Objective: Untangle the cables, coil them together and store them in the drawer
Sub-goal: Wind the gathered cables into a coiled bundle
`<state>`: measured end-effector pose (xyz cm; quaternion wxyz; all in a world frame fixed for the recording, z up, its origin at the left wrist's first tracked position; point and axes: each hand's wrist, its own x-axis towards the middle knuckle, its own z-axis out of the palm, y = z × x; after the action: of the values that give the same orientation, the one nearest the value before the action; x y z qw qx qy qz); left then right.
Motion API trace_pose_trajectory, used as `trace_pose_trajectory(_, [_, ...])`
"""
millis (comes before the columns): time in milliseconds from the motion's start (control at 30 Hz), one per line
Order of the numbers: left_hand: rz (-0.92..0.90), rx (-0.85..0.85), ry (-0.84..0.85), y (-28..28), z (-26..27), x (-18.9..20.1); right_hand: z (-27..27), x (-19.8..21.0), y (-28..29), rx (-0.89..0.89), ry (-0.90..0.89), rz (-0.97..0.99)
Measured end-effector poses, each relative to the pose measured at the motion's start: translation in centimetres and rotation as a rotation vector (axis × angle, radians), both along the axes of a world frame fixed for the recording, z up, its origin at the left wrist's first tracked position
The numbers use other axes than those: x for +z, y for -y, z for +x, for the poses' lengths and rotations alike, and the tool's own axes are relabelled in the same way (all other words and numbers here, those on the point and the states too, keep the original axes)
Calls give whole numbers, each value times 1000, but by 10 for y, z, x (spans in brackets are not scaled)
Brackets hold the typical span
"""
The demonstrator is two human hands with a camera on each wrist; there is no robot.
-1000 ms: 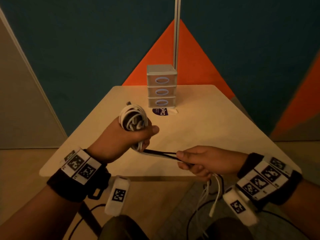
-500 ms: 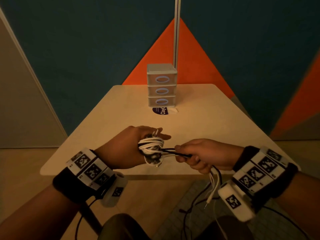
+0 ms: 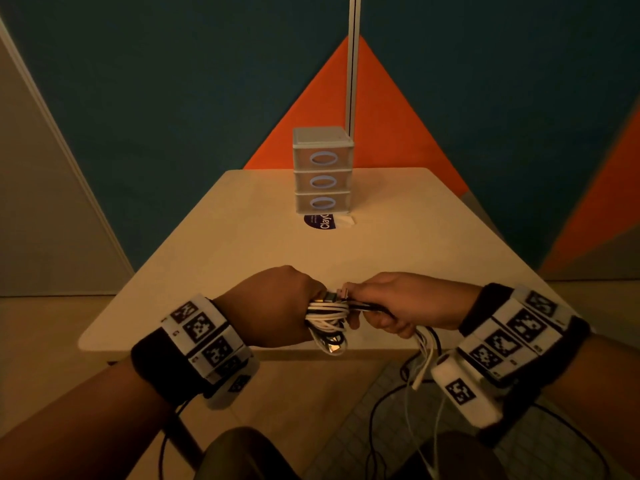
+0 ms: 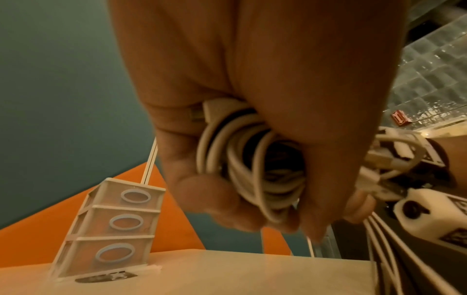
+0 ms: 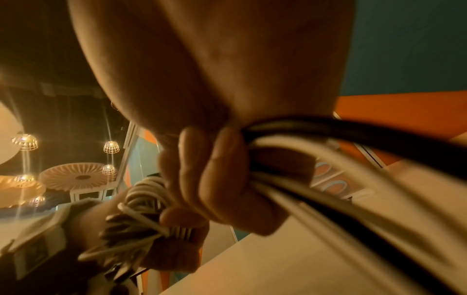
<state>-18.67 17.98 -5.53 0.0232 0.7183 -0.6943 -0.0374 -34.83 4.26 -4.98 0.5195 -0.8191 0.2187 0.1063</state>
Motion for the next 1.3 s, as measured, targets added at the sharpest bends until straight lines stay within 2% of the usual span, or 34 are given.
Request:
trace_pose_trajectory(133, [40, -16, 157, 2, -9, 2, 2, 7, -1, 49, -66, -200])
trace_pose_trajectory(233, [136, 21, 191, 5, -15, 2, 6, 13, -4, 74, -21, -314])
trace_pose_trajectory(300, [205, 14, 197, 6, -19, 5, 9, 17, -5, 150, -29, -344])
trace_pose_trajectory(400, [217, -45, 334, 9, -28, 13, 17, 20, -12, 305, -106, -502])
trace_pose_trajectory(500, [220, -14, 383, 14, -34, 15, 26, 14, -19, 313, -133, -638])
trace_pose_trajectory(767, [218, 102, 366, 14, -33, 9, 33, -8, -32, 159, -20, -665])
trace_pose_trajectory(900, [168, 93, 343, 11, -27, 10, 33, -5, -27, 107, 6, -578])
trace_pose_trajectory(1067, [-72, 78, 212, 3, -16, 13, 35, 3, -17, 51, -42, -439])
trace_pose_trajectory(1133, [-191, 49, 88, -2, -3, 16, 31, 8, -12, -9, -4, -359])
trace_pose_trajectory(1233, [-351, 21, -329, -14, 14, 16, 19, 15, -4, -107, 156, -155])
trace_pose_trajectory(1300, [-374, 1, -607, -16, 20, 10, 13, 16, -1, -118, 263, 25])
